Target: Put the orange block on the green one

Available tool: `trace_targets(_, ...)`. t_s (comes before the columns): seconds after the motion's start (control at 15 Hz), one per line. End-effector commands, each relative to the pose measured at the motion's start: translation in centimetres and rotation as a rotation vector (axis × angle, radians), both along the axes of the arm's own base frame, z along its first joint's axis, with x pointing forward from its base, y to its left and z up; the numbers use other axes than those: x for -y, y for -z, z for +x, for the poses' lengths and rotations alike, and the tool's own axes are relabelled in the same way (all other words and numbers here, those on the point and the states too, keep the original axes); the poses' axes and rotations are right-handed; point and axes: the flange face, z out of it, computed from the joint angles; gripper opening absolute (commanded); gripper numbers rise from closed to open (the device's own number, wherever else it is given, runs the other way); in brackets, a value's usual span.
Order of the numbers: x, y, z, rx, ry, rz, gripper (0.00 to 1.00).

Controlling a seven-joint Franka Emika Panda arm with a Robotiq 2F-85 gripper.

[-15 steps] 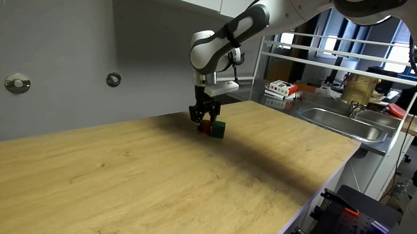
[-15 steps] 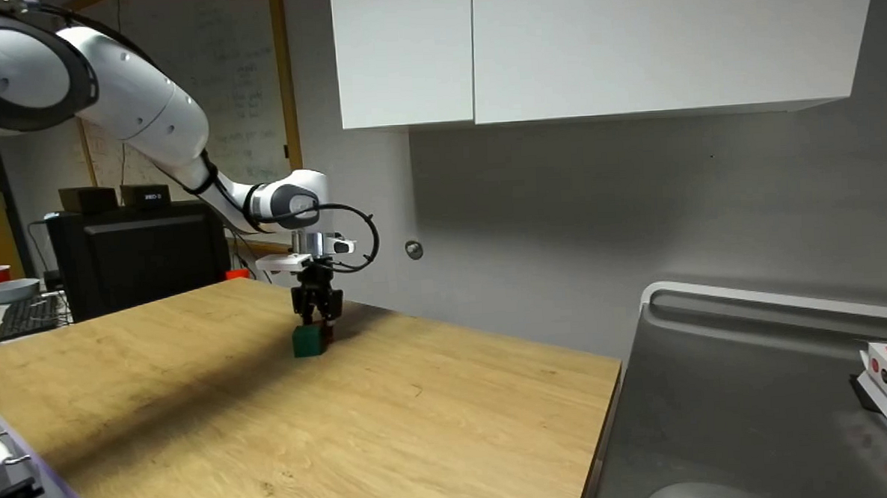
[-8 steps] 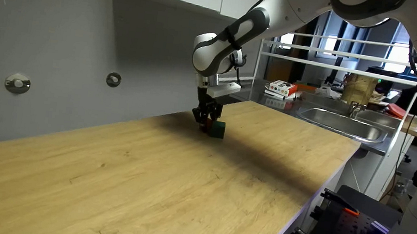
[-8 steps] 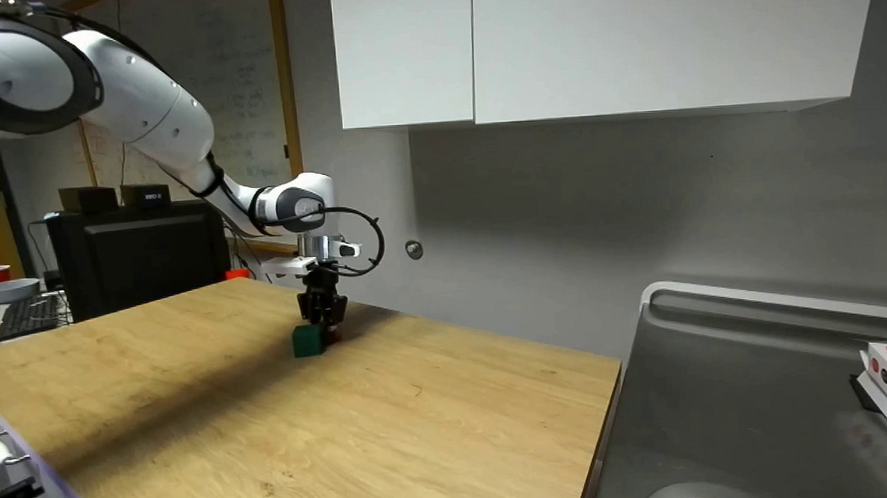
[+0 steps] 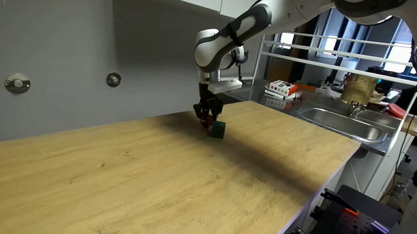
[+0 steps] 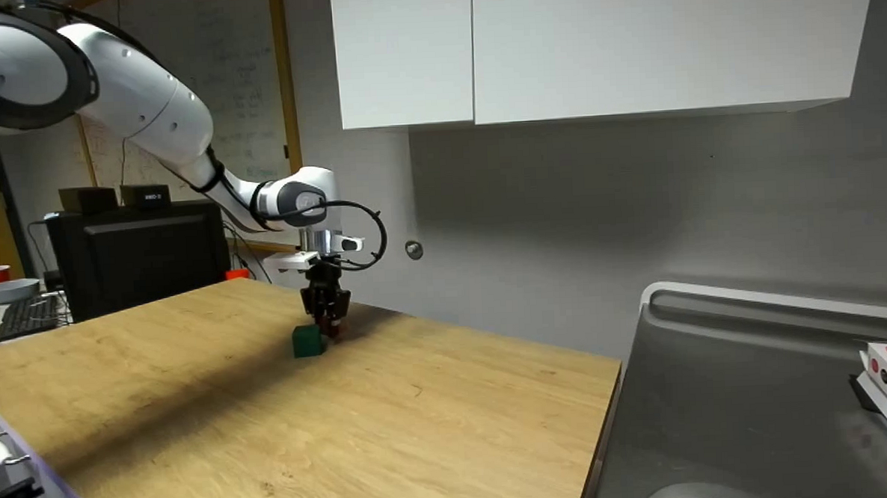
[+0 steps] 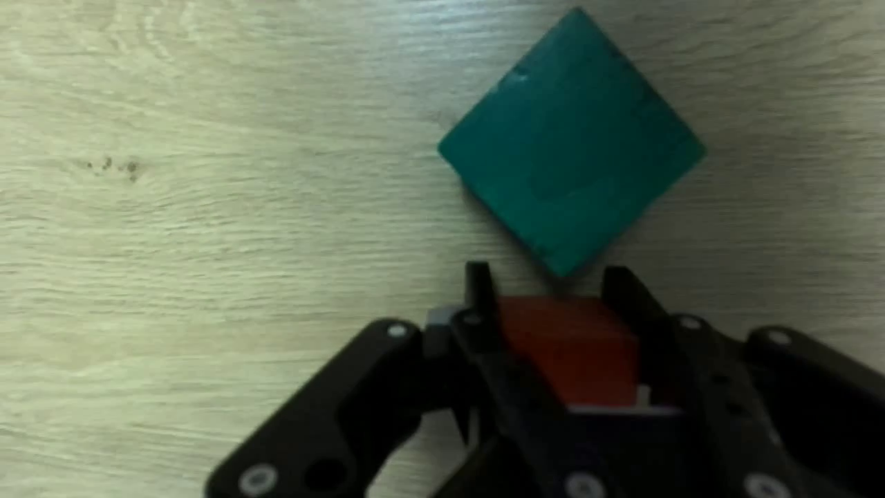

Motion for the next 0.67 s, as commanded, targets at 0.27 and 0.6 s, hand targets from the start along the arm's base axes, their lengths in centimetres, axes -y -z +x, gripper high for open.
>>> trace_targets(0.27,1.0,-5.7,-1.4,0.062,0.022,0.014,0.18)
trace_targets(0.6,3.0,-6.4,-3.6,0.059,0.062,0.026,0.18)
